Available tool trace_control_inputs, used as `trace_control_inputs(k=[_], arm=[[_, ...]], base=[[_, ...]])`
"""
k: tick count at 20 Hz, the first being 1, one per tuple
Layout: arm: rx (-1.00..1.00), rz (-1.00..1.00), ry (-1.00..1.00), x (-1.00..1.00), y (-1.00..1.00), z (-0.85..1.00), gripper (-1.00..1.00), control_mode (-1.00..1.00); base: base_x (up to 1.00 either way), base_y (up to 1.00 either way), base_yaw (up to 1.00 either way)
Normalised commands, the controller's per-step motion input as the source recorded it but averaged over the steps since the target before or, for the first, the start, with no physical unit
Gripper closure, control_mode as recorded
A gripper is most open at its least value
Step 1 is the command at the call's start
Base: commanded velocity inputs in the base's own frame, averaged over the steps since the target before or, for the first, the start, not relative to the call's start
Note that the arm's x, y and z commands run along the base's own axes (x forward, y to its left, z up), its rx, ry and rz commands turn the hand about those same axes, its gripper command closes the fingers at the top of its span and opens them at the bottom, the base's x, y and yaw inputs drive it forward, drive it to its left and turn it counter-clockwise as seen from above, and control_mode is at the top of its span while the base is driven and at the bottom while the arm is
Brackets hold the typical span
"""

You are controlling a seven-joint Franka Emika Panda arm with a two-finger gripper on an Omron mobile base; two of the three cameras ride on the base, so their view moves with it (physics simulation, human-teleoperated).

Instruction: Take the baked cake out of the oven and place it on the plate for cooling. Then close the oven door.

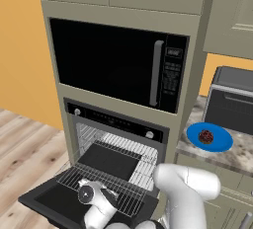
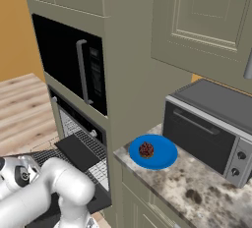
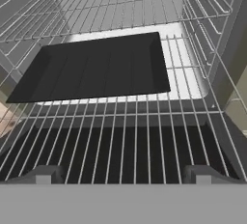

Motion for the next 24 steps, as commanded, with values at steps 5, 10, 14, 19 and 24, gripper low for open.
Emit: trace_control_inputs(k=[5,10,14,19,24], arm=[[0.00,0.00,0.00,0.00,0.06,-0.23,-1.00,-1.00],[0.00,0.00,0.00,0.00,0.07,-0.28,-1.00,-1.00],[0.00,0.00,0.00,0.02,0.04,-0.25,-1.00,-1.00],[0.00,0.00,0.00,0.01,0.00,-0.25,-1.00,-1.00],[0.00,0.00,0.00,0.00,0.00,-0.32,-1.00,-1.00]], base=[[0.00,0.00,0.00],[0.00,0.00,0.00],[0.00,0.00,0.00],[0.00,0.00,0.00],[0.00,0.00,0.00]])
